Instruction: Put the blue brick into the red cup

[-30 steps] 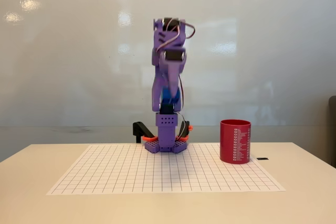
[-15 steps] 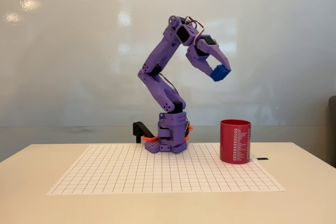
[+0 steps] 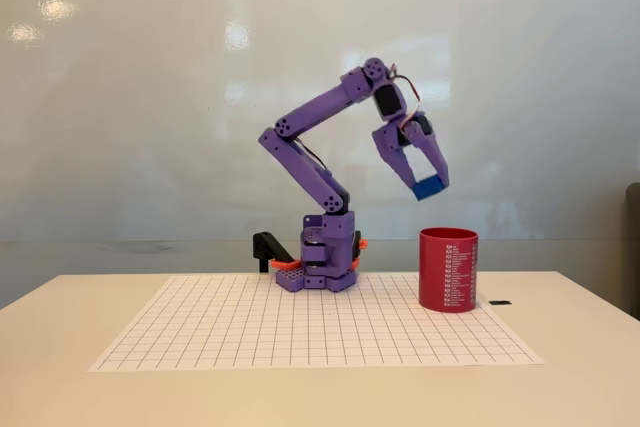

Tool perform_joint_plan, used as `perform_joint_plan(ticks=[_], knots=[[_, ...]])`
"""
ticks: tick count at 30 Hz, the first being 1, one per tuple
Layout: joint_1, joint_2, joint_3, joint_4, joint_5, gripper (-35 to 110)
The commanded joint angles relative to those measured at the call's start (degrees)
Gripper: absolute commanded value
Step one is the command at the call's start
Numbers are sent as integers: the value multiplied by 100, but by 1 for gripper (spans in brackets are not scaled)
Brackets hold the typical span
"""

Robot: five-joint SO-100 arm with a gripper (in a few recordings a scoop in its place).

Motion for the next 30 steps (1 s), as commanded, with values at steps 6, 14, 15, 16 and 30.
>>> perform_joint_plan(ticks=[6, 14, 15, 16, 30], knots=[[149, -1230, -492, -598, -97, -1], [554, -1872, -773, -817, -343, -1], [571, -1846, -773, -817, -325, -1], [589, -1819, -773, -809, -308, -1], [721, -1652, -782, -369, 105, 63]])
